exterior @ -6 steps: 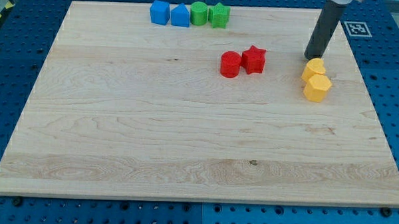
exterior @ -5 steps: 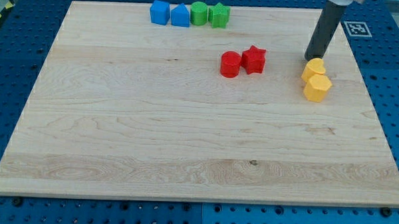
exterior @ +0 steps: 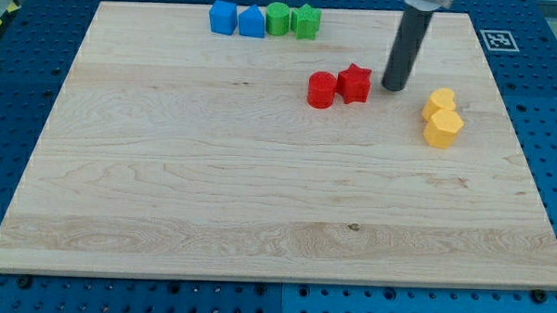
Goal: Push the red blocks to the center
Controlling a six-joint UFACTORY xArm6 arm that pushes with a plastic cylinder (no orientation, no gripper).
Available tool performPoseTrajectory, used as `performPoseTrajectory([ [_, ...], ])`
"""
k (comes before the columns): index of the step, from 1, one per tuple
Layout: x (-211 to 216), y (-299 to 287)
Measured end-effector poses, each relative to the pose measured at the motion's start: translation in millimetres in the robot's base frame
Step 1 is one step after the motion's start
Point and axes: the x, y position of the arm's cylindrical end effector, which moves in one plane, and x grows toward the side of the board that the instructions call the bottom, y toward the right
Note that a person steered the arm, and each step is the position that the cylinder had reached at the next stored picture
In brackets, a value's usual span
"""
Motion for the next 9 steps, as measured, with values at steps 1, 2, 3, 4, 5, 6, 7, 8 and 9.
performPoseTrajectory([
  [1,-0.8,-31.4],
  [2,-0.8,-40.6],
  [3,-0.8,-44.4],
  [4,-0.8,-49.4],
  [5,-0.8,-59.6],
  [6,-0.9,-69.6],
  [7,-0.9,-79.8],
  [8,-0.9,-89.6],
  [9,-0.9,-90.6],
])
